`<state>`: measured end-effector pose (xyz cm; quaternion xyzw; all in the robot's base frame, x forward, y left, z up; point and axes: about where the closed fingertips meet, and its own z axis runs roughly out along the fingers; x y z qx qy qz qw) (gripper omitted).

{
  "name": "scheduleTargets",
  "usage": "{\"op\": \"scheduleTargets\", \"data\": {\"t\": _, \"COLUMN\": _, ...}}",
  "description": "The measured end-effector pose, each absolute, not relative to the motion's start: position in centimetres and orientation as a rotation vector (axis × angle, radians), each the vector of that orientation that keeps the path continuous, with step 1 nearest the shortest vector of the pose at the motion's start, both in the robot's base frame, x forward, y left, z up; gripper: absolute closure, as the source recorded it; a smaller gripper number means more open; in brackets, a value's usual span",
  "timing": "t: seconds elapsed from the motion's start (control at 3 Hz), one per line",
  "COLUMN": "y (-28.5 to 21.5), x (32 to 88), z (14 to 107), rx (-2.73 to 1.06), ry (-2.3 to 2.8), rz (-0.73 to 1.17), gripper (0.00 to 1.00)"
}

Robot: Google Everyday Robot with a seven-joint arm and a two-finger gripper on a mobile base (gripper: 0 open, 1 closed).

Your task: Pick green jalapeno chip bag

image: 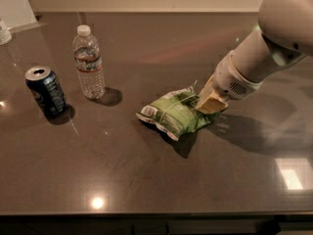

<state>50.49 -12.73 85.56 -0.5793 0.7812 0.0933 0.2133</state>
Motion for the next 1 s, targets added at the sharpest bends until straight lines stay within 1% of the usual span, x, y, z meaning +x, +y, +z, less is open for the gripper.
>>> {"op": "scheduleTargets", "data": {"t": 0.33, "y": -13.3, "x": 50.7, "z": 87.3, "rx": -1.556, "ry": 2.171, "rz": 0.268, "gripper": 1.00}}
{"op": "scheduleTargets", "data": {"t": 1.0, "y": -14.1, "x": 50.1, "z": 95.0, "rx": -1.416, "ry": 2.037, "rz": 0.331, "gripper": 1.00}}
